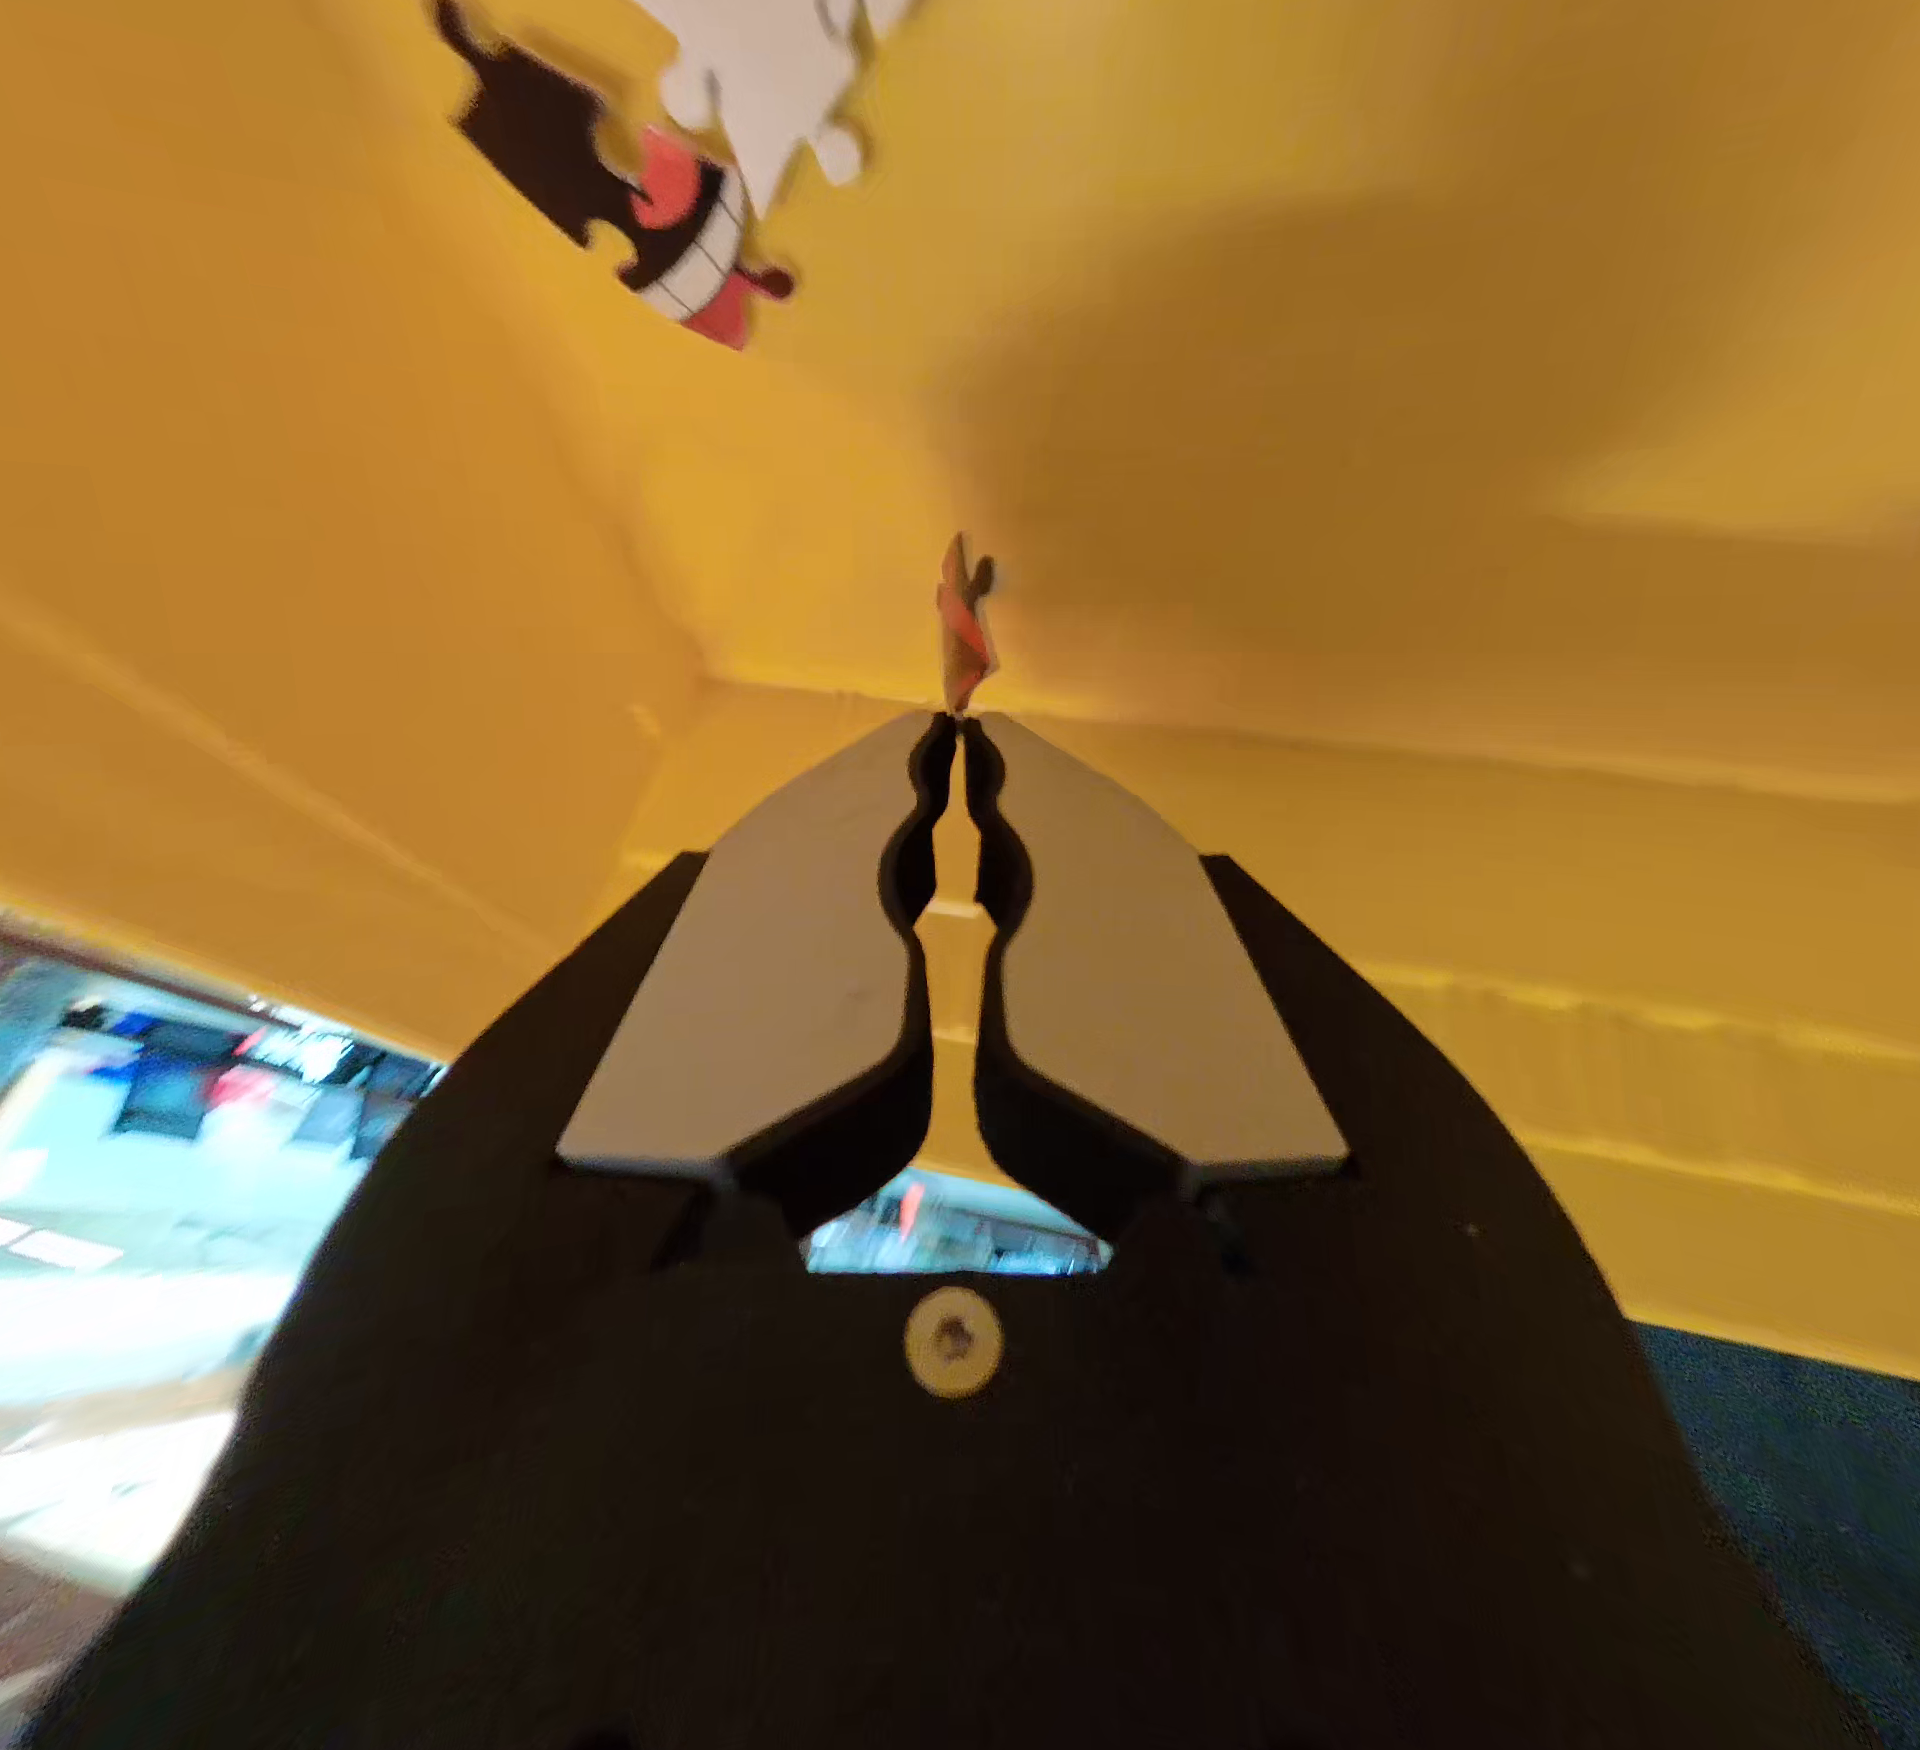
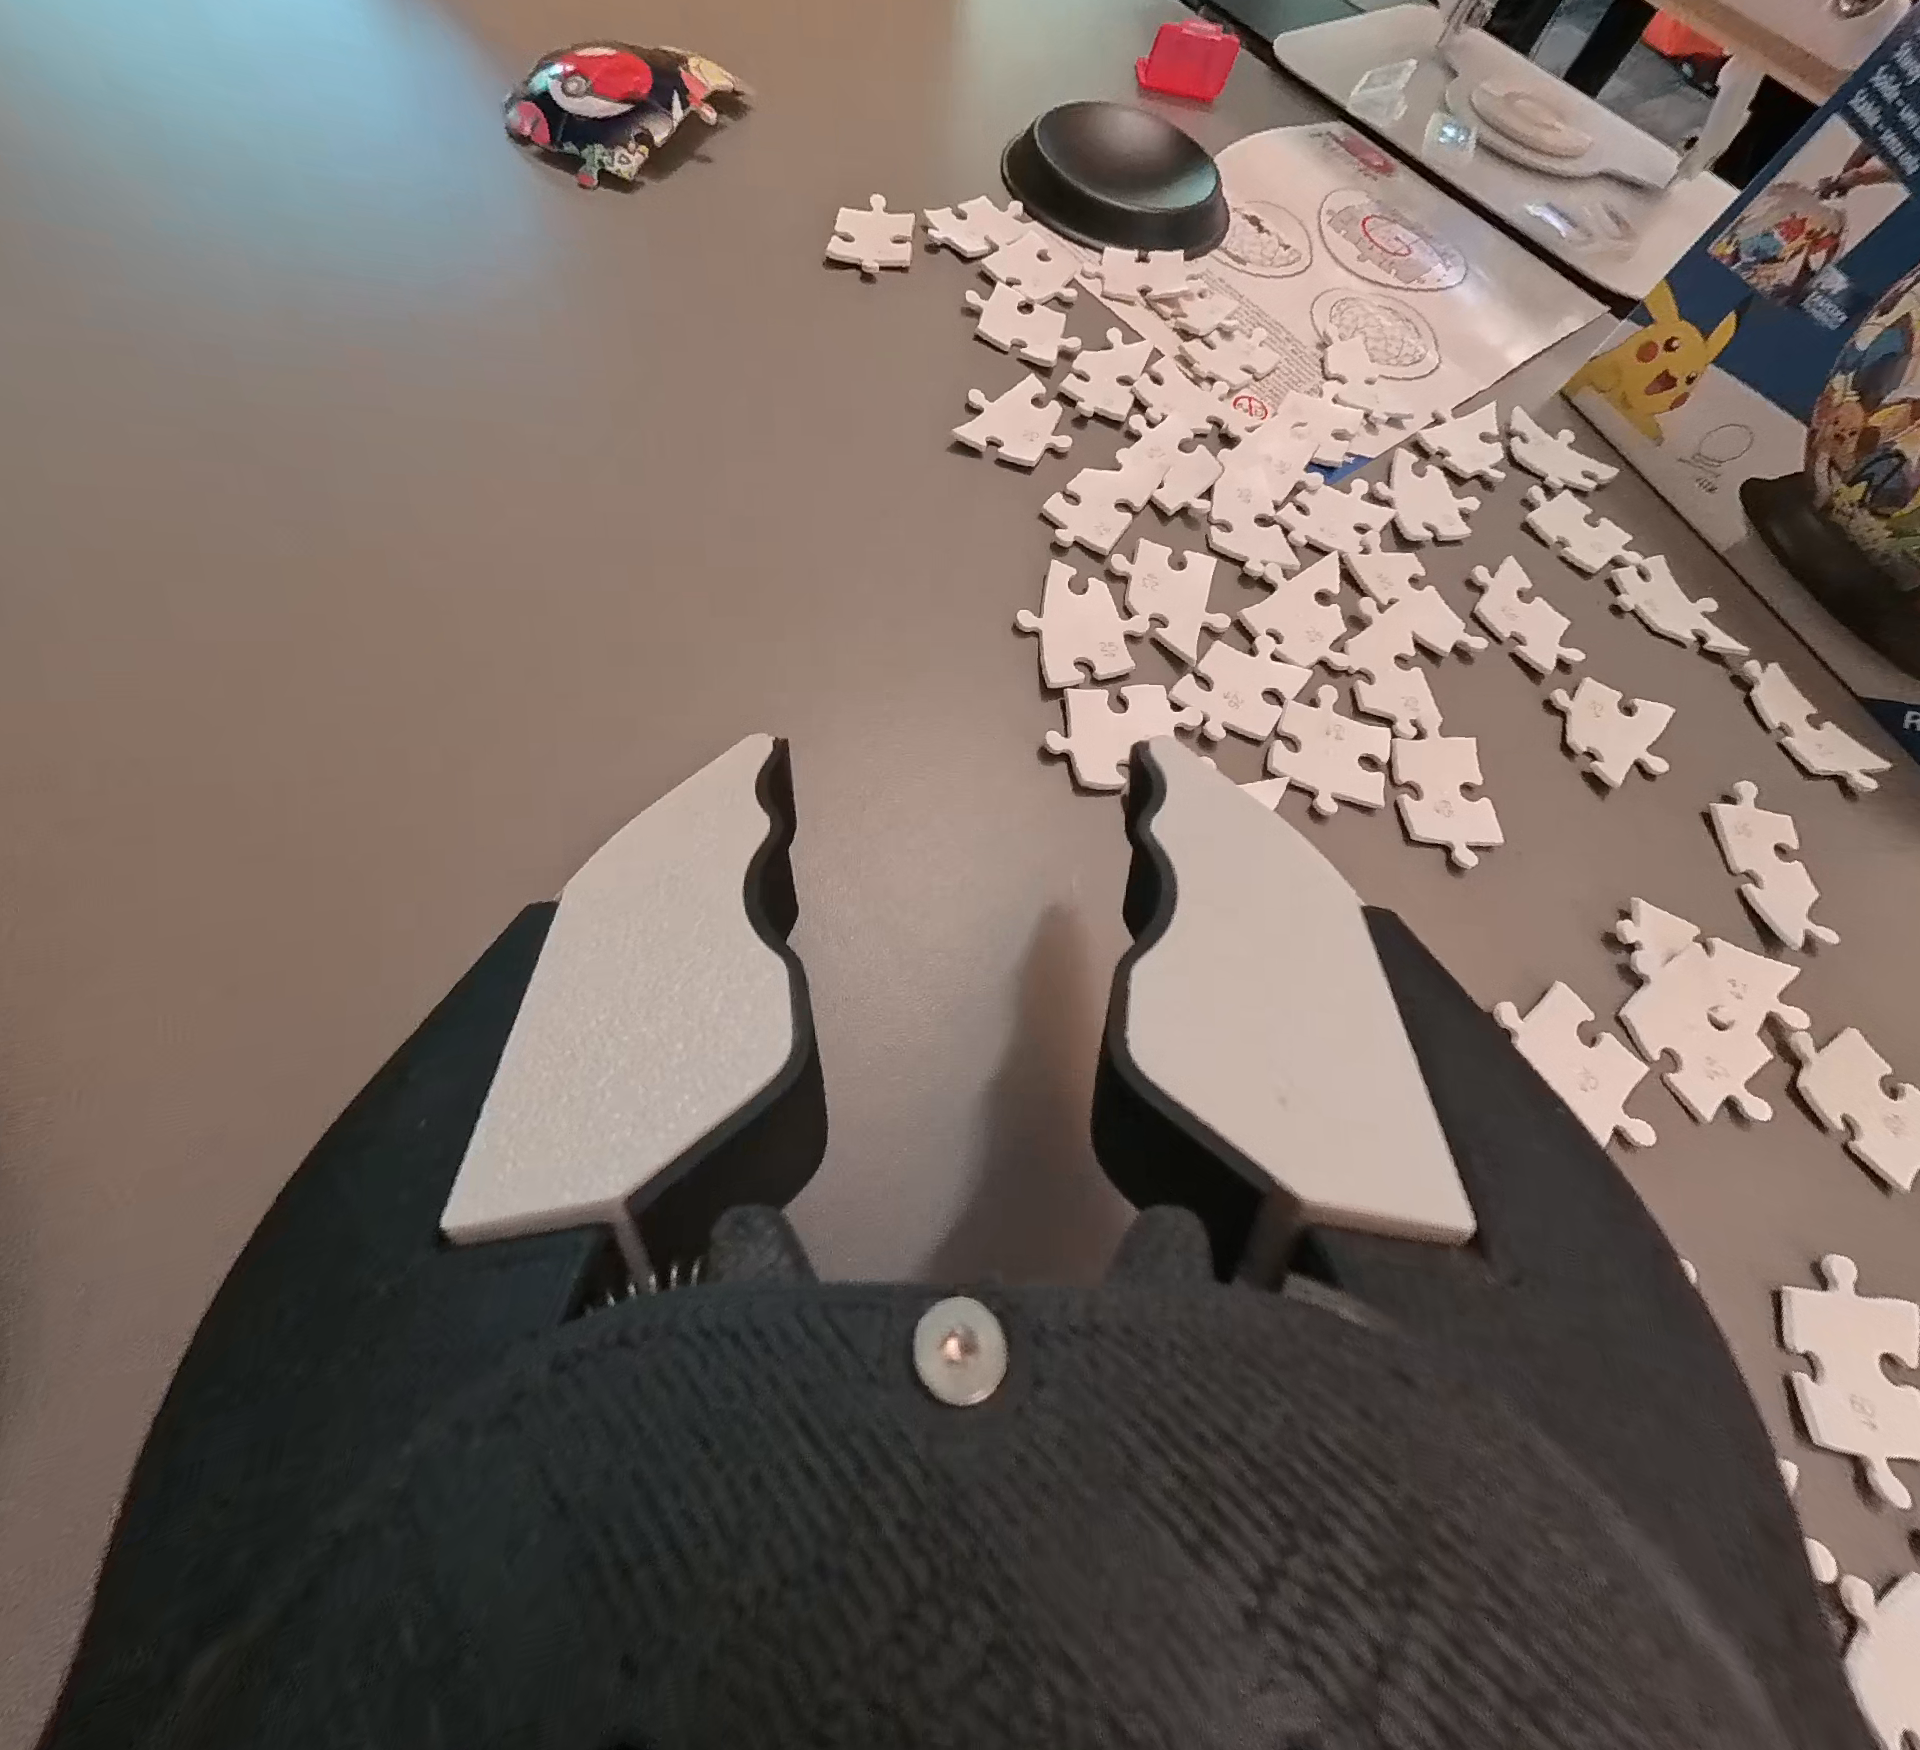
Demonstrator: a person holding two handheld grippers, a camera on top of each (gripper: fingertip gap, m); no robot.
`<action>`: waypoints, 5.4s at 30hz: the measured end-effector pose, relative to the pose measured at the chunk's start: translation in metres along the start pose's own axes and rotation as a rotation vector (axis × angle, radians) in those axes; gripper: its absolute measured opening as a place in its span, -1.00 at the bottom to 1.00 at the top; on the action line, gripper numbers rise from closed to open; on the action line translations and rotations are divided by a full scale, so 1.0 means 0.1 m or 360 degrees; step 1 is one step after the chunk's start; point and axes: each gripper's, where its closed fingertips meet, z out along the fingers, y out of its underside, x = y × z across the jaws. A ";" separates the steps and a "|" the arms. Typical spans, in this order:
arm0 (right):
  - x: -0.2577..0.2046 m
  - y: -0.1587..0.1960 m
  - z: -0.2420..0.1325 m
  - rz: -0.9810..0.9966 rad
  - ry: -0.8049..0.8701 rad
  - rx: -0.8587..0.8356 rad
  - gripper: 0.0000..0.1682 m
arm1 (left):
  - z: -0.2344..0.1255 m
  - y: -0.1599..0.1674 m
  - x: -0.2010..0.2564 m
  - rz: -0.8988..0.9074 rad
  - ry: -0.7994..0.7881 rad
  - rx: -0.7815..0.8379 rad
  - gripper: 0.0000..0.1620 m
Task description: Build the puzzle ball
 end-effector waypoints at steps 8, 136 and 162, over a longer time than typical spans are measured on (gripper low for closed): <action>-0.02 -0.09 -0.06 -0.0027 0.0027 0.0107 -0.27 | -0.73 -0.31 0.31 -0.0525 0.0153 0.0690 -0.99; 2.40 0.18 0.12 0.1111 0.0423 -0.0666 -0.97 | -2.62 -4.00 1.87 -0.1087 -0.0050 0.2524 -0.73; 2.30 -0.20 -0.75 0.1047 0.0321 -0.0345 -0.97 | -2.57 -4.07 1.91 -0.1033 -0.0056 0.2423 -0.72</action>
